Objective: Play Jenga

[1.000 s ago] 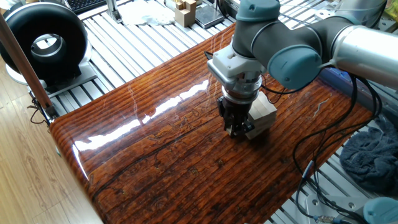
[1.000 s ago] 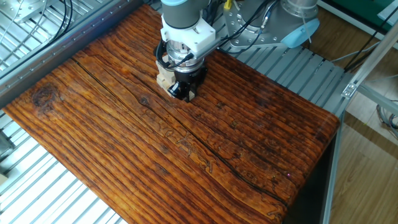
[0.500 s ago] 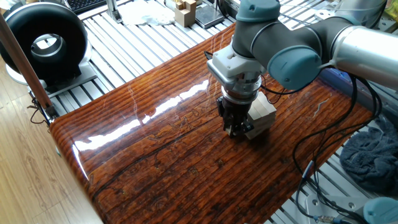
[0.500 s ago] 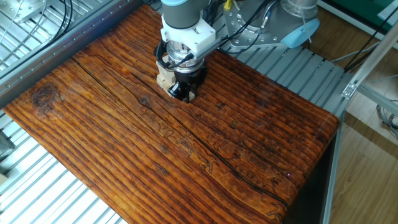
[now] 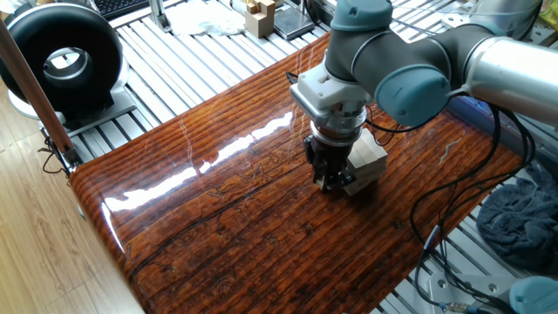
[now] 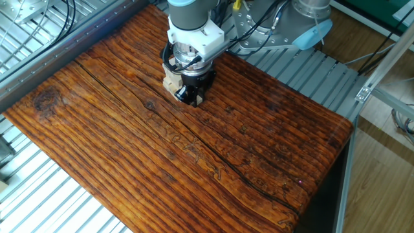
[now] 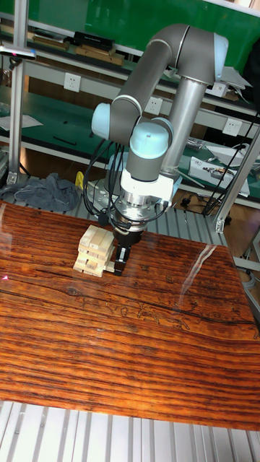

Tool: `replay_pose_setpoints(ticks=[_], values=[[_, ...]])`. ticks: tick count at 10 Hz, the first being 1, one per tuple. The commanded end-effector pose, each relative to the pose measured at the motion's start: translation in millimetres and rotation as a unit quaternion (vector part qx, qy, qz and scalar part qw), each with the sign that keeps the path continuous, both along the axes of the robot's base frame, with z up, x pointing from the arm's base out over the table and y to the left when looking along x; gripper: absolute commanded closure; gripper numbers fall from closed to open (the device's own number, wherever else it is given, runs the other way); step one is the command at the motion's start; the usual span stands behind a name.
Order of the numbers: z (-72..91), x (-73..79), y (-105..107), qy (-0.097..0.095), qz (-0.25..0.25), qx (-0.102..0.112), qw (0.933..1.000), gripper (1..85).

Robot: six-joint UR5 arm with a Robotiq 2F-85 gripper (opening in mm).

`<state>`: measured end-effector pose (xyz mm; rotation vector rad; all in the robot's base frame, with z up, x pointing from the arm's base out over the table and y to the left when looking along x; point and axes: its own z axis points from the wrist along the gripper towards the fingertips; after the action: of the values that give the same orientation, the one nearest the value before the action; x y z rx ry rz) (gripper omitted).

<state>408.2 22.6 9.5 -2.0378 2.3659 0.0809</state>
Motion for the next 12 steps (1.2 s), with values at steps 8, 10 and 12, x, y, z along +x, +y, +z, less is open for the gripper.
replay_pose_setpoints(ticks=[8, 10, 12], values=[[0.7, -0.9, -2.8, 0.004, -0.006, -0.005, 1.0, 51.0], [0.5, -0.9, -3.6, 0.004, -0.008, -0.007, 0.9999, 46.0], [0.5, -1.7, -4.0, 0.005, -0.008, -0.008, 0.9999, 46.0]])
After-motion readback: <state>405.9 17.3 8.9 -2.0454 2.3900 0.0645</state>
